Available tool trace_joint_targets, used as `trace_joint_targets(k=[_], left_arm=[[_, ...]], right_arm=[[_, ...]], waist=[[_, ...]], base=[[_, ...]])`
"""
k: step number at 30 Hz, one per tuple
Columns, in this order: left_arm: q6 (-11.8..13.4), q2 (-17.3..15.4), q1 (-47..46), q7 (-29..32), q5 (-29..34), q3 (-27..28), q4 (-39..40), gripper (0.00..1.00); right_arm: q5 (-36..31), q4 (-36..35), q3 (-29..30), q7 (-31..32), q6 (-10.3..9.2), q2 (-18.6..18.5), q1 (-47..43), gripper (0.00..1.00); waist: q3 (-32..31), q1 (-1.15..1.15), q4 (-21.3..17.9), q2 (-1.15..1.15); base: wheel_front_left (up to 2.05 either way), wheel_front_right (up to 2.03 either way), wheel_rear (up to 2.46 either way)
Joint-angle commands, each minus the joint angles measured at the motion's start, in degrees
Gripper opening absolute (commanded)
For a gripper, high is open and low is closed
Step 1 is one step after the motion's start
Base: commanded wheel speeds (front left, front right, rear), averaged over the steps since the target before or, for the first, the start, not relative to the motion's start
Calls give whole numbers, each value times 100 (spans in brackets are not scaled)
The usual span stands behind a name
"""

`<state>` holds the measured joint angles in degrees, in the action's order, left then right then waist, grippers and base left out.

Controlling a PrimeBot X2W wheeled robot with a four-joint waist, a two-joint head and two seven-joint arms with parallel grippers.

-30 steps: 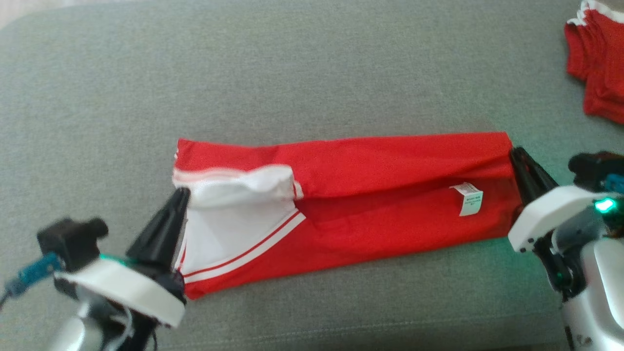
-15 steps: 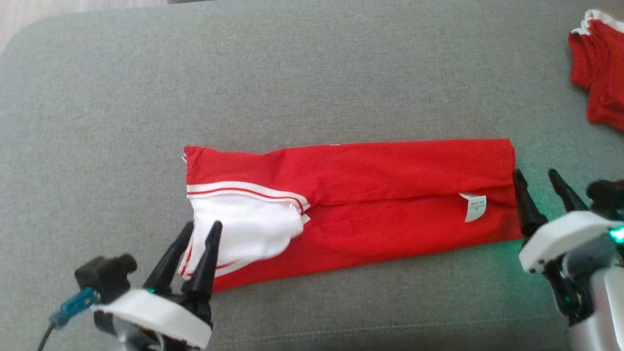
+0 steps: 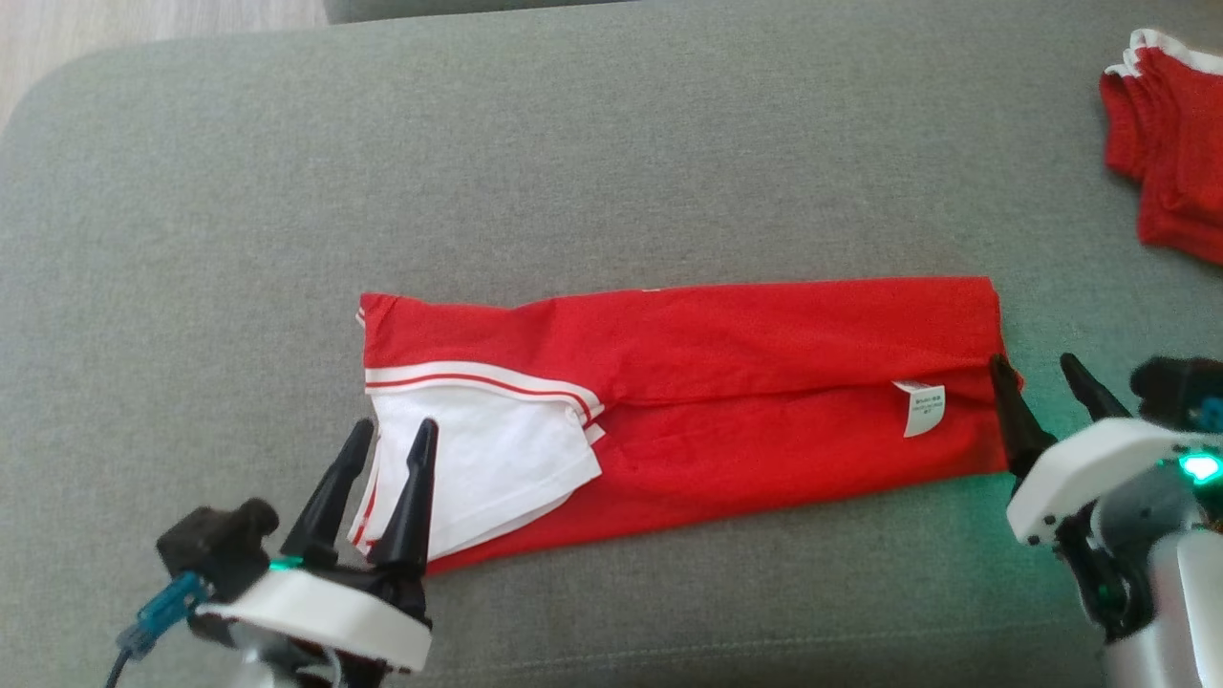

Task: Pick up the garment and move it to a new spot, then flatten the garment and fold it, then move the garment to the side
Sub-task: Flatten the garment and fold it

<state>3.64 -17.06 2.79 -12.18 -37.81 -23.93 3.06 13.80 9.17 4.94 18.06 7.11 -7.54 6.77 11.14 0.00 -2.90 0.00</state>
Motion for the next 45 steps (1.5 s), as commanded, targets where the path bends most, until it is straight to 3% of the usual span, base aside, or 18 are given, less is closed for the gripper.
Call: trace_joint_targets(k=[1, 16, 27, 28, 29, 30, 32, 33, 34, 45], left_arm=[[51, 5, -285, -68, 79, 146, 132, 100], [116, 128, -461, -168, 247, 116, 42, 100], [112, 116, -549, -205, 311, 148, 78, 100], [114, 112, -554, -207, 312, 151, 78, 100], [117, 106, -556, -208, 314, 155, 77, 100], [120, 100, -557, -208, 315, 159, 77, 100], [128, 89, -559, -209, 316, 164, 77, 100], [133, 84, -560, -209, 318, 165, 77, 100], [139, 80, -560, -207, 318, 165, 78, 100], [177, 37, -495, -196, 320, 142, 95, 100]], right_arm=[[-95, -115, -135, 141, 37, -100, 325, 100], [-27, 631, -334, 1565, 37, -556, 991, 100], [445, 1278, -277, 2356, 37, -573, 1442, 100], [495, 1324, -280, 2406, 37, -568, 1462, 91], [540, 1359, -289, 2451, 37, -561, 1479, 64], [583, 1384, -299, 2486, 37, -556, 1495, 47], [645, 1400, -329, 2494, 37, -559, 1521, 27], [678, 1393, -340, 2457, 37, -561, 1532, 4], [710, 1387, -348, 2415, 37, -563, 1543, 0], [874, 1119, -88, 1805, 37, -878, 1571, 0]], waist=[[17, 0, 8, 0], [164, 0, 180, 0], [357, 0, 222, 0], [368, 0, 223, 0], [376, 0, 221, 0], [382, 0, 217, 0], [384, 0, 206, 0], [382, 0, 198, 0], [376, 0, 188, 0], [131, 0, -27, 0]], base=[[0, 0, 0], [0, 0, 0], [0, 0, 0], [0, 0, 0], [0, 0, 0], [0, 0, 0], [0, 0, 0], [0, 0, 0], [0, 0, 0], [0, 0, 0]])
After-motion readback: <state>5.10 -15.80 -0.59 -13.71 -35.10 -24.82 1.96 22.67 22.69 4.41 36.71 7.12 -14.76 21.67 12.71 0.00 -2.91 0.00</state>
